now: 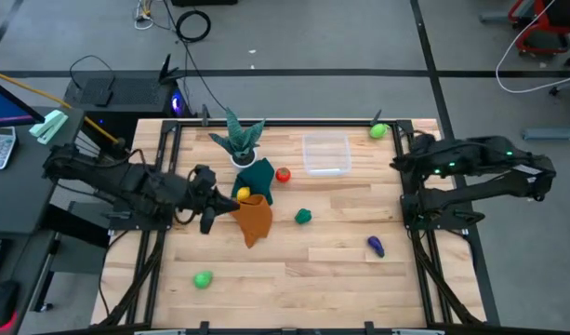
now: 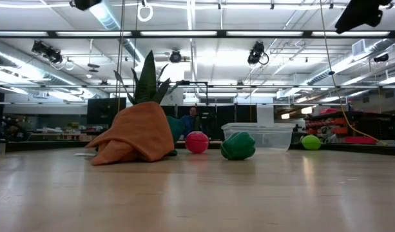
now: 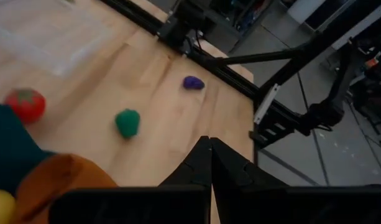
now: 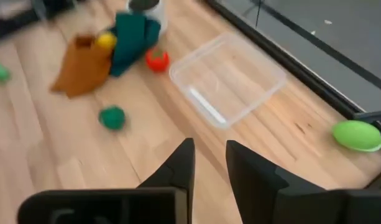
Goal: Pick and placing Produce into tupperware
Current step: Put the green papaya into the transparent bin
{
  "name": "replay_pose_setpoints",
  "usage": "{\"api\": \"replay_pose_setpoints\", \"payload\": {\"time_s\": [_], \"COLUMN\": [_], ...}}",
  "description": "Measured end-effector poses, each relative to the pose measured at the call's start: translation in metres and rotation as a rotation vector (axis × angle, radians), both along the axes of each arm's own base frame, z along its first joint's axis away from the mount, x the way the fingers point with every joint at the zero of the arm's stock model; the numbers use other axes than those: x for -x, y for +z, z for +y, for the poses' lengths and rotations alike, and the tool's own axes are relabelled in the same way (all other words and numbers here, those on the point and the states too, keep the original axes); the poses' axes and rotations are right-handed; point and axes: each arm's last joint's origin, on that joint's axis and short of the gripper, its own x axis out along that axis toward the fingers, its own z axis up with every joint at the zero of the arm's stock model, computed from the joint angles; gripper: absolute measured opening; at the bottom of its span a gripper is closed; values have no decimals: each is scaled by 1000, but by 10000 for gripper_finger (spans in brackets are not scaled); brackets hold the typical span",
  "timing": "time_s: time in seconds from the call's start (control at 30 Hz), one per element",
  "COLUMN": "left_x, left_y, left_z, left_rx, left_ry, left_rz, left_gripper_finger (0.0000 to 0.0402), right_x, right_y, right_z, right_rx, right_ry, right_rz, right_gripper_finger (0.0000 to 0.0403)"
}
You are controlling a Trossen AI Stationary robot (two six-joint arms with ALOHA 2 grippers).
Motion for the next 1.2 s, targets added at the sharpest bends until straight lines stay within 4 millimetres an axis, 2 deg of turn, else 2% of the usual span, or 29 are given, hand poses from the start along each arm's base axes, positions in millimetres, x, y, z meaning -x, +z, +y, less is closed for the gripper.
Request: {"api": "replay_pose_setpoints", "payload": {"time_s": [0.23,0.47,0.67,0.93,1.2], "left_x": [10,14,19,31,27], "left_y": [-5,-29,-53,-89,-105], "left_z": [-44,-88,-118,-140,-149], "left_rx": [129,216,287,193,132], "left_ry": [7,17,1,-12,-8], "left_rz": [195,396,581,908,960], "left_gripper_finger": [5,10,4,22,10], "right_x": [-21,-23,-23,-28,-44], "right_y": [-5,-5,-6,-7,-12], "right_z": [1,1,2,2,2], "right_rx": [35,14,-53,-135,-202], "right_ry": [64,68,31,-59,-146], "right_rz": [108,105,83,65,94], "right_gripper_finger": [74,74,72,72,70]}}
